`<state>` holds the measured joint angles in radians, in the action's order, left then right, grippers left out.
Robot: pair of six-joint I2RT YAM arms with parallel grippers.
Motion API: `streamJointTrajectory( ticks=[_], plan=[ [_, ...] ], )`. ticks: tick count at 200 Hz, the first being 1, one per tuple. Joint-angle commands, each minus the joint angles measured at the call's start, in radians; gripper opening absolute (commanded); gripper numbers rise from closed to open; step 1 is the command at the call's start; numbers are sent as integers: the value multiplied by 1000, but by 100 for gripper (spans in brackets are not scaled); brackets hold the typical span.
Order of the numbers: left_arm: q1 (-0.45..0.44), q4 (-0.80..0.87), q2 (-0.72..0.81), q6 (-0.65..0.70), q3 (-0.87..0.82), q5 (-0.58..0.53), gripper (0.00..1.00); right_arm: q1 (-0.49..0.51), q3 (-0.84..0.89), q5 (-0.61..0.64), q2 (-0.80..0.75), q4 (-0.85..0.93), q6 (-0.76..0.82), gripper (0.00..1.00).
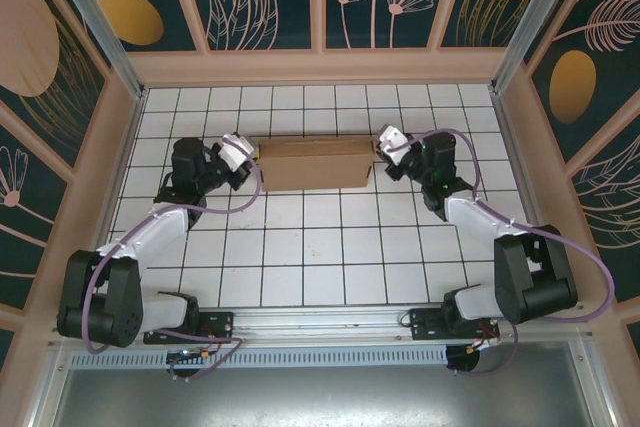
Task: Fold the paper box
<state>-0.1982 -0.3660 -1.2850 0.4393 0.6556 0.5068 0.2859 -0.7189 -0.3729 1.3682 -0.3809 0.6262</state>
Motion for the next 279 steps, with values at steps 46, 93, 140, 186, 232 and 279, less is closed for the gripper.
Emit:
streamJointTrajectory(
  ticks=[46, 93, 140, 186, 232, 279],
  plan=[
    [-30, 83, 14, -399, 87, 14, 0, 26, -194, -16, 23, 226, -382, 0],
    [-31, 192, -22, -580, 193, -34, 0, 26, -335, -24, 92, 416, -610, 0],
    [-32, 333, -127, -687, 310, -56, 0, 21, -477, -67, 163, 584, -720, 0],
    [-31, 347, -192, -754, 349, -79, 0, 10, -583, -104, 250, 694, -753, 0],
    [-31, 352, -216, -761, 365, -88, 0, 9, -555, -81, 274, 674, -765, 0],
    [-29, 370, -211, -755, 374, -102, 0, 10, -541, -49, 274, 662, -801, 0]
  ],
)
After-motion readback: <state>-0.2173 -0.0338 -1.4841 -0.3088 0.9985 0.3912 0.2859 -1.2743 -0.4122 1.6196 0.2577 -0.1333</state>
